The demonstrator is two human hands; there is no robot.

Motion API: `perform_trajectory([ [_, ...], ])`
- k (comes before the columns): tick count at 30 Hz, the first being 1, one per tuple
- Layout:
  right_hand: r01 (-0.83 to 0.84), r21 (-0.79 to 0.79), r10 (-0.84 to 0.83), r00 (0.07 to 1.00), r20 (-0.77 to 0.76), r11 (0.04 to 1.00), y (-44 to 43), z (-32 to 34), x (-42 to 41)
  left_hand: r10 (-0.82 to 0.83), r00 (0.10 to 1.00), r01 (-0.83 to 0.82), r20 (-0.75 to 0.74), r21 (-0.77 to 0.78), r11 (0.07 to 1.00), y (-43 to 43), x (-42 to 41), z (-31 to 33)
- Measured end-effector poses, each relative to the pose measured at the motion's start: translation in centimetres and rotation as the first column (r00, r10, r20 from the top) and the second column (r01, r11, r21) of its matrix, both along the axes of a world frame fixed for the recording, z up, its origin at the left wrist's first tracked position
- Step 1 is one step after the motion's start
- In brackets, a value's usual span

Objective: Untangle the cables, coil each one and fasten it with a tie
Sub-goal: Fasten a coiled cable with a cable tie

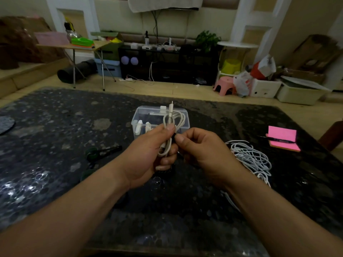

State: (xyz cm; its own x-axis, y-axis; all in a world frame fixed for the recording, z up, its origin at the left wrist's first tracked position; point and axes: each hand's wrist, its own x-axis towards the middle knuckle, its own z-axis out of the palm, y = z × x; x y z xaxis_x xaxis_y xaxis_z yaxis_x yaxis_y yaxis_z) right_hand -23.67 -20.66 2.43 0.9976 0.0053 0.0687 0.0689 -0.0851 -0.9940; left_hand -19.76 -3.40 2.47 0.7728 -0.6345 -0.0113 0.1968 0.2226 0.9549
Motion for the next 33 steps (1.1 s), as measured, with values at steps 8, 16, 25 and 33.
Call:
perform_trajectory([
  [8,-0.049,0.054,0.045,0.997,0.068,0.997,0.4,-0.5,-0.2,-0.016,0.992,-0.006,0.126,0.166,0.986,-0.1,0.0,0.7],
  [16,0.030,-0.070,-0.020,0.989,0.145,0.997,1.1,-0.9,-0.5,-0.078,0.956,-0.081,0.283,0.512,0.855,1.0,-0.2,2.0],
  [25,0.207,-0.320,-0.149,0.969,0.196,0.924,2.4,-1.6,0.1,0.218,0.853,-0.429,0.474,0.401,0.809,0.1,-0.8,-0.2],
  [33,0.135,-0.260,-0.107,0.987,0.120,0.956,1.7,-0.8,0.0,0.274,0.943,-0.305,0.190,0.162,0.939,0.0,-0.4,-0.2],
])
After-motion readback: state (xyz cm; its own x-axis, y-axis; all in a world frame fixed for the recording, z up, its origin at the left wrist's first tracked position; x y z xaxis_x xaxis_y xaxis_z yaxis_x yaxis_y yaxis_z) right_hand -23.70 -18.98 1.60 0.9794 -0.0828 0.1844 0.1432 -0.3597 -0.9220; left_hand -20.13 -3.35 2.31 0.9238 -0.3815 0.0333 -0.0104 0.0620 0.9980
